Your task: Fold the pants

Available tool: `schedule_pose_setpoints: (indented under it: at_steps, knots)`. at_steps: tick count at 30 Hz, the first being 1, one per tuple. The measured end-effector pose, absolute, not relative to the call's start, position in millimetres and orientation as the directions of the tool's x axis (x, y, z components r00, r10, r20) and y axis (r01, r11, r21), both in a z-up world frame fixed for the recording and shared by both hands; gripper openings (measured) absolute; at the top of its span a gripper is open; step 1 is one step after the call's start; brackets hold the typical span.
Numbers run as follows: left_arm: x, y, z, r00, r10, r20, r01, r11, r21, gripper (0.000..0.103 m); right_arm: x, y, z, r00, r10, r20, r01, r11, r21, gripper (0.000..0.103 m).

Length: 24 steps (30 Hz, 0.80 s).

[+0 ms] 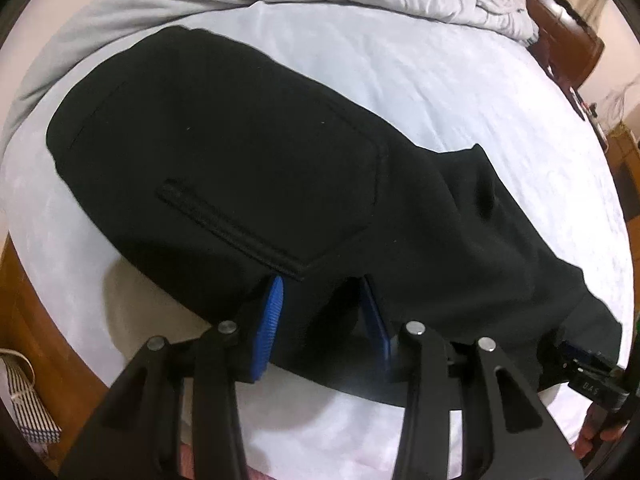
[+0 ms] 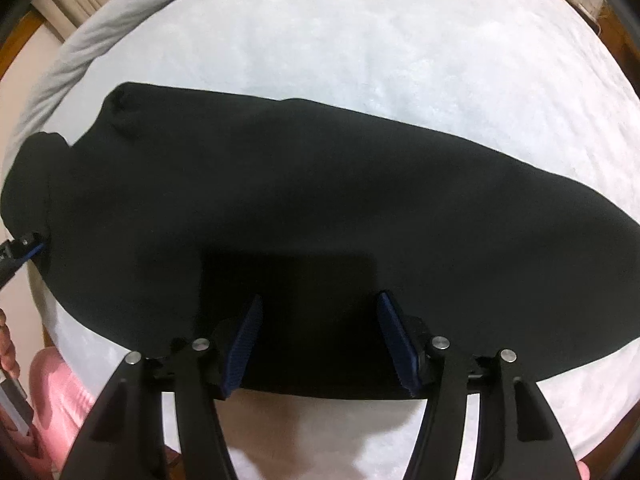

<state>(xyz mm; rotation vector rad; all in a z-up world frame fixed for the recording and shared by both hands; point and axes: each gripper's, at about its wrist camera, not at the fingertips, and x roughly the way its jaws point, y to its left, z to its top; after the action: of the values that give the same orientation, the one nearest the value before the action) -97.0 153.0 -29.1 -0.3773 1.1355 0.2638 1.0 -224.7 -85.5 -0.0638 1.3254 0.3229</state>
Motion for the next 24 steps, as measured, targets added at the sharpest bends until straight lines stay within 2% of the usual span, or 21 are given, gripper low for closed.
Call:
schedule_pose_setpoints:
  at_steps: [1,3,8,15,19,21,24]
  knots:
    - [-96.2,151.0,-28.1,0.405,0.007,-0.914,-0.382,0.91,-0.162,0.053,0.7,-223.7,-82.3,0.209,0.19,-0.959,-0.273,0.953,0.13,0.061]
    - [-95.3,148.7,-25.9,0.411,-0.007,-0.911,-0.374,0.911,-0.176,0.058,0.0,-221.9,-65.9,0.245,0.19,-0.951,-0.287,0.951,0.116,0.061]
    - [-92.9,155.6,-23.2,0.423,-0.009,-0.906,-0.399,0.896,-0.195,0.059,8.4,-202.3,-33.7,0.293,0.283,-0.913,-0.365,0.916,0.167,0.061]
    - [-75.2,175.6,-27.4,0.394,-0.024,-0.919,-0.455,0.863,-0.218,0.059,44.1,-145.3,-40.6,0.251,0.404,-0.879,-0.42,0.864,0.277,0.061]
    - [-66.2,176.6,-20.9,0.405,-0.002,-0.914,-0.453,0.868,-0.203,0.06,69.5,-105.9,-28.4,0.276,0.424,-0.862,-0.505,0.827,0.245,0.063]
    - [-64.5,178.0,-19.7,0.404,-0.004,-0.915,-0.462,0.862,-0.208,0.061,79.9,-89.3,-29.9,0.274,0.436,-0.857,-0.542,0.806,0.238,0.067]
    - [-65.6,182.9,-21.6,0.408,-0.018,-0.913,-0.483,0.844,-0.233,0.061,87.0,-61.8,-40.9,0.238,0.424,-0.874,-0.603,0.77,0.209,0.068]
